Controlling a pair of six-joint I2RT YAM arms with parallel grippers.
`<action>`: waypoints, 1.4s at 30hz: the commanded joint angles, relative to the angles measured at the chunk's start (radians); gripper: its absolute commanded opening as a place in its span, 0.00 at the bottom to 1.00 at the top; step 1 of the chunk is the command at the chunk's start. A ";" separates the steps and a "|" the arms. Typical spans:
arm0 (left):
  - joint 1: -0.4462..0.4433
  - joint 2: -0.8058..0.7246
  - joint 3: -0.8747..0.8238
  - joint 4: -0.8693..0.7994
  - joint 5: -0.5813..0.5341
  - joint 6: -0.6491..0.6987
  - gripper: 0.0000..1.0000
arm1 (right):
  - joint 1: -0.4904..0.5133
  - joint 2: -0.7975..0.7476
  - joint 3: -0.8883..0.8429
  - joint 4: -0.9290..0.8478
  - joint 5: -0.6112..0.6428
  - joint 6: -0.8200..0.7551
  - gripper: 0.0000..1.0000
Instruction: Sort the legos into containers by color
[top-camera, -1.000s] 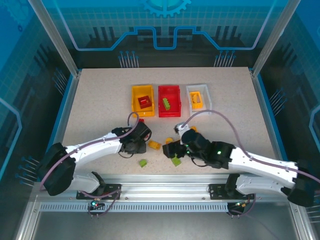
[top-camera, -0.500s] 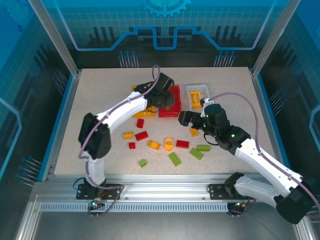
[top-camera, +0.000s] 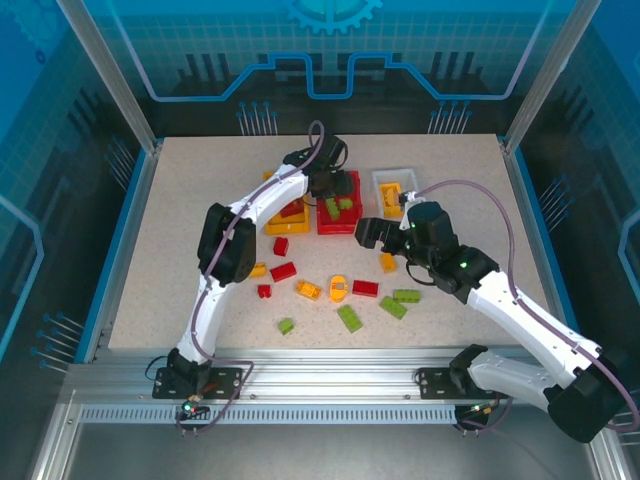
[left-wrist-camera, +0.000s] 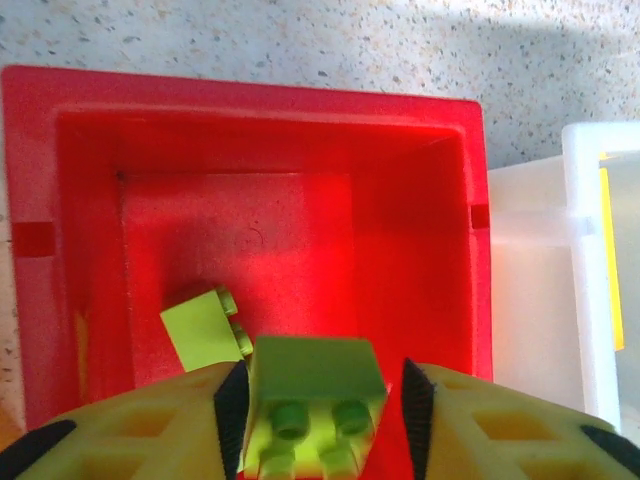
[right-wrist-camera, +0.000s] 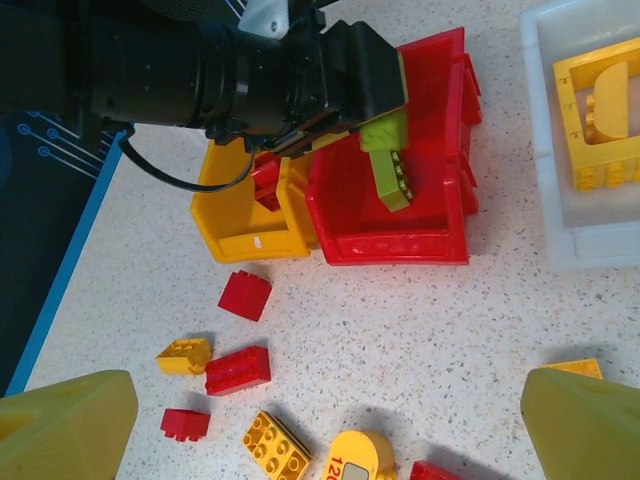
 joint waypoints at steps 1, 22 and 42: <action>-0.005 -0.084 0.005 -0.021 0.020 0.010 0.53 | -0.013 0.007 0.025 -0.015 -0.017 -0.022 1.00; -0.293 -1.026 -1.052 0.382 -0.029 -0.156 0.57 | -0.035 0.361 0.087 -0.359 0.086 -0.243 0.81; -0.524 -1.223 -1.301 0.499 -0.202 -0.270 0.59 | -0.152 0.710 0.205 -0.297 0.015 -0.311 0.33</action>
